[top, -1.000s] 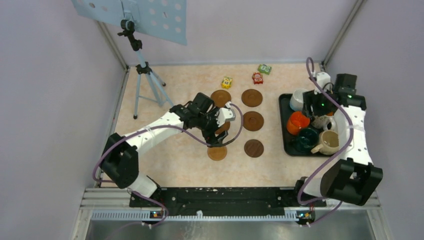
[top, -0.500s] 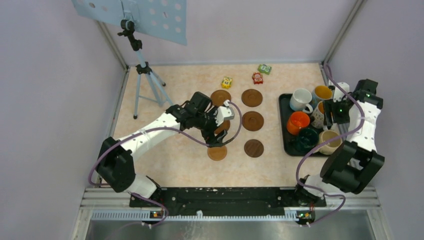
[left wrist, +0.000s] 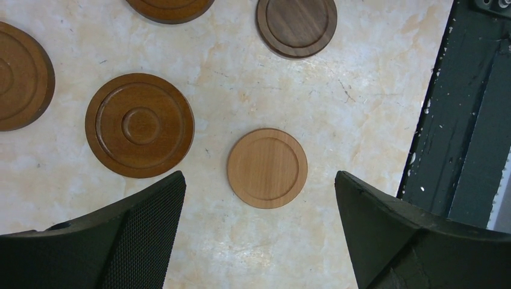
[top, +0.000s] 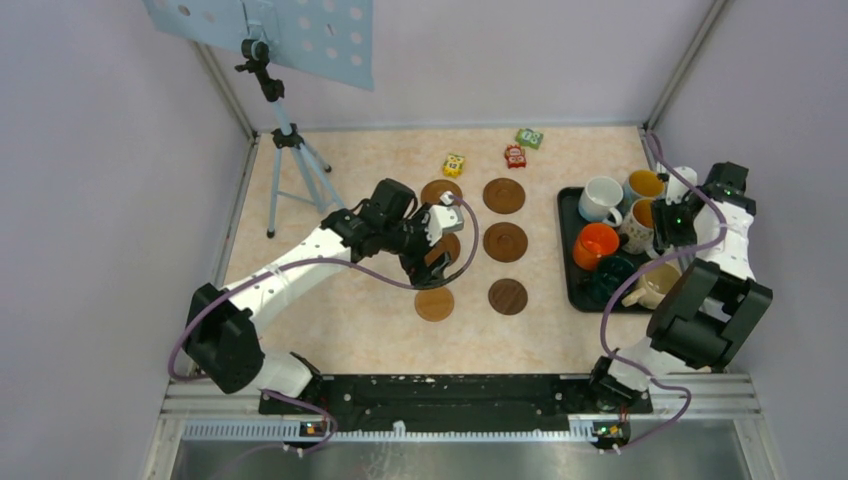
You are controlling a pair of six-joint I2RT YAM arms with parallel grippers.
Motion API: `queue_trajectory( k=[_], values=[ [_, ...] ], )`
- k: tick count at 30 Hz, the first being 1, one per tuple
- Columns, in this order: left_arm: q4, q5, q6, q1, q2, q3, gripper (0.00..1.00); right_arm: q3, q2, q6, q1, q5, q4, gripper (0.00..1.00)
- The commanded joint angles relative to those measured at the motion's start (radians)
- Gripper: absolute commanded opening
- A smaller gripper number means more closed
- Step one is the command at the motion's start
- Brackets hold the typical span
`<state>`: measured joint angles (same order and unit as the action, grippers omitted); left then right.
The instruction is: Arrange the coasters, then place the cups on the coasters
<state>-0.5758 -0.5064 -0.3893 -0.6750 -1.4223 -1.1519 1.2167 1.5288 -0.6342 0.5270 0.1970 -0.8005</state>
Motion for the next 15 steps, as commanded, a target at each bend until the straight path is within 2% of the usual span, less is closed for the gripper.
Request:
queue_trajectory(
  k=[1, 9, 15],
  values=[
    [0.034, -0.007, 0.022, 0.012, 0.009, -0.024, 0.99, -0.038, 0.032, 0.014, 0.005, 0.047, 0.077, 0.44],
    [0.033, -0.014, 0.022, 0.019, -0.004, -0.026, 0.99, -0.052, 0.033, -0.02, 0.006, 0.063, 0.092, 0.43],
    [0.028, -0.026, 0.02, 0.028, -0.004, -0.025, 0.99, 0.02, -0.021, -0.195, 0.019, 0.127, -0.084, 0.46]
  ],
)
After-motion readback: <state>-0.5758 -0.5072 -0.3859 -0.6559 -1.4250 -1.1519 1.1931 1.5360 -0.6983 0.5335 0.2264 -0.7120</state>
